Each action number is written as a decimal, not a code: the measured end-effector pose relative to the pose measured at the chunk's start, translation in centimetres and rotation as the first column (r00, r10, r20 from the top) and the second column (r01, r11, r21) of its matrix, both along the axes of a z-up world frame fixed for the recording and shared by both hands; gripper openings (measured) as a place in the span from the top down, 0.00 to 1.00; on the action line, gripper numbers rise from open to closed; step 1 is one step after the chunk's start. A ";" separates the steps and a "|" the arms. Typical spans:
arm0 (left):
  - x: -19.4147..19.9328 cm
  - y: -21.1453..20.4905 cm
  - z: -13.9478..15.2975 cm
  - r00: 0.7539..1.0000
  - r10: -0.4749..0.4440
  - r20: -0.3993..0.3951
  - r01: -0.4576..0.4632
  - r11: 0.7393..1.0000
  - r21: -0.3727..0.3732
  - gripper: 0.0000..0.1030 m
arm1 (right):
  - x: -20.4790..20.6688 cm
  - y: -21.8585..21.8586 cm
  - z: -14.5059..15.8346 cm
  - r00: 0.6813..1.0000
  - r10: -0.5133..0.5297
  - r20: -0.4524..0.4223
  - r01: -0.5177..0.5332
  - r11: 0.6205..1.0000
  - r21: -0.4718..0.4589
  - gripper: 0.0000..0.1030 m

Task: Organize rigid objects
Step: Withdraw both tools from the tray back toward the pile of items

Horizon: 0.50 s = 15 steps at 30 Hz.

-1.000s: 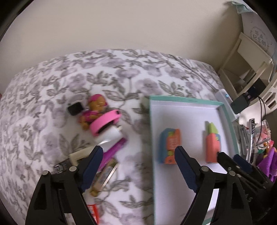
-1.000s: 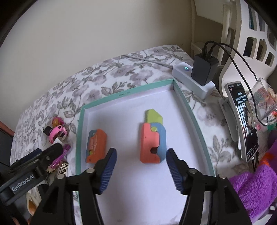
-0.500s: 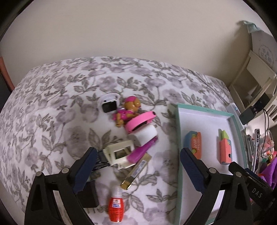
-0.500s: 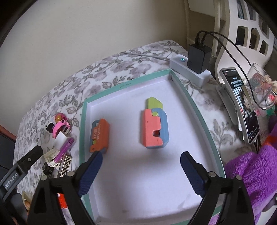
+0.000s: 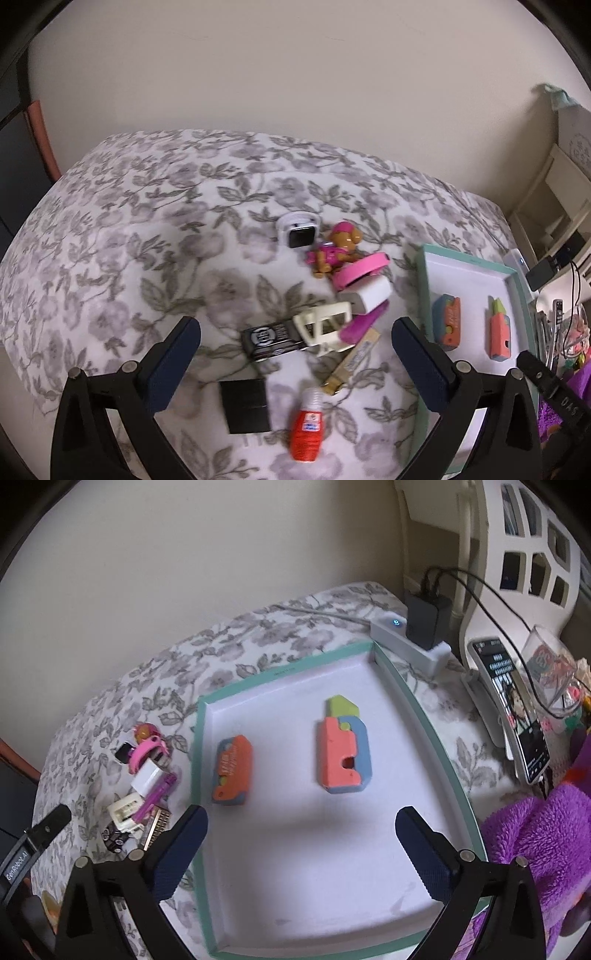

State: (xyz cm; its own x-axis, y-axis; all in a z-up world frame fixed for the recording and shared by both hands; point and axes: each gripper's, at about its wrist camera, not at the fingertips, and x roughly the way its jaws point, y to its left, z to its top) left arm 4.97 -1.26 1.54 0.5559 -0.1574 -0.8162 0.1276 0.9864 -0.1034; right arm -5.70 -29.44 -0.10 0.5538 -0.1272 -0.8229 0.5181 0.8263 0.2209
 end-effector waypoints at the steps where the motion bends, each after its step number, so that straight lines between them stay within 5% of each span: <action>1: 0.0 0.4 0.1 1.000 0.008 -0.001 -0.008 1.000 -0.002 0.00 | 0.0 0.3 0.5 1.000 -0.001 0.014 0.001 1.000 0.001 0.00; 7: 0.0 2.8 0.2 0.998 0.045 -0.036 -0.044 0.999 0.019 0.00 | 0.9 3.5 2.8 0.992 0.083 0.091 -0.084 0.996 0.009 0.00; 15: 0.6 4.9 -2.7 0.977 0.095 -0.191 -0.084 0.994 0.067 0.00 | 4.0 10.6 1.1 0.964 0.267 0.003 -0.267 0.964 -0.009 0.00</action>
State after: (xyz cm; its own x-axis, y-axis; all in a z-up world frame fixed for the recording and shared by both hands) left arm 5.54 3.68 -1.17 0.3957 -0.0635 -0.9162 0.0217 0.9980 -0.0598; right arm -1.68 -18.84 0.96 0.5722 0.0188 -0.8199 0.2775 0.9363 0.2151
